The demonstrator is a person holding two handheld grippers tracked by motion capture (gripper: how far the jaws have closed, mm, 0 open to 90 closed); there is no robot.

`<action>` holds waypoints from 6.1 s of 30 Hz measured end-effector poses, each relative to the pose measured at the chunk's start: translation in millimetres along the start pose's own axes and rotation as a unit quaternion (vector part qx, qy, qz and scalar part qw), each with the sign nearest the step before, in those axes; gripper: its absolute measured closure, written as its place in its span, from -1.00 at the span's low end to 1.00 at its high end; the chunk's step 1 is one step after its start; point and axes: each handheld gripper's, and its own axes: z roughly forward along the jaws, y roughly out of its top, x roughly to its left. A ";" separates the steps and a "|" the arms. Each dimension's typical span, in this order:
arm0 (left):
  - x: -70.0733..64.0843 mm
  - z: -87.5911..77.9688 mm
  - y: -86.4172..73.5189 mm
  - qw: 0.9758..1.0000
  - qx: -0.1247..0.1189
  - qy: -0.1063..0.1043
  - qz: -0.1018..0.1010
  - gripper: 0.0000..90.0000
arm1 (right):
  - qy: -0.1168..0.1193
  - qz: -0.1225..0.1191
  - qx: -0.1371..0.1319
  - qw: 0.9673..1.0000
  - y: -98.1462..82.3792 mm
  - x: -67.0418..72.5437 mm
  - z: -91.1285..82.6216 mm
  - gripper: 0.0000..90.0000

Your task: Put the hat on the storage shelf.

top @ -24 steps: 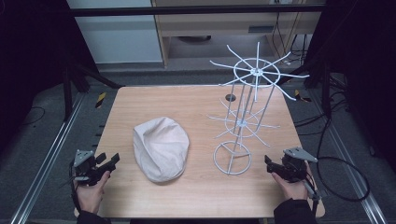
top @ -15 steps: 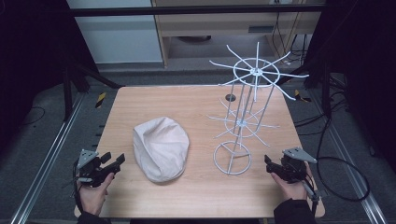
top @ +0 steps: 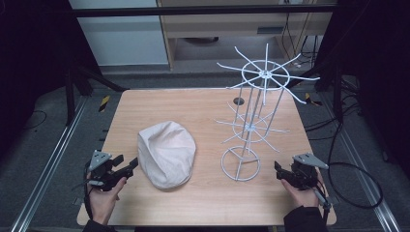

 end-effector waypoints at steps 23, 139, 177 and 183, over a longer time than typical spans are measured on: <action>-40.5 31.7 10.8 0.999 0.032 -0.020 0.026 -0.21 | 0.003 -0.001 0.012 1.000 -2.2 -0.2 0.6 -0.41; -52.8 -60.4 96.5 0.953 -0.235 -0.191 -0.011 0.97 | 0.027 -0.005 0.003 1.000 -5.5 -3.0 6.4 -0.29; -86.2 -104.0 146.0 0.886 -0.359 -0.292 -0.028 0.97 | 0.032 -0.013 -0.005 0.999 -7.1 -3.2 7.0 -0.29; -93.2 -104.0 157.8 0.874 -0.371 -0.311 -0.037 0.97 | 0.032 -0.013 -0.008 0.999 -6.8 -3.7 6.8 -0.29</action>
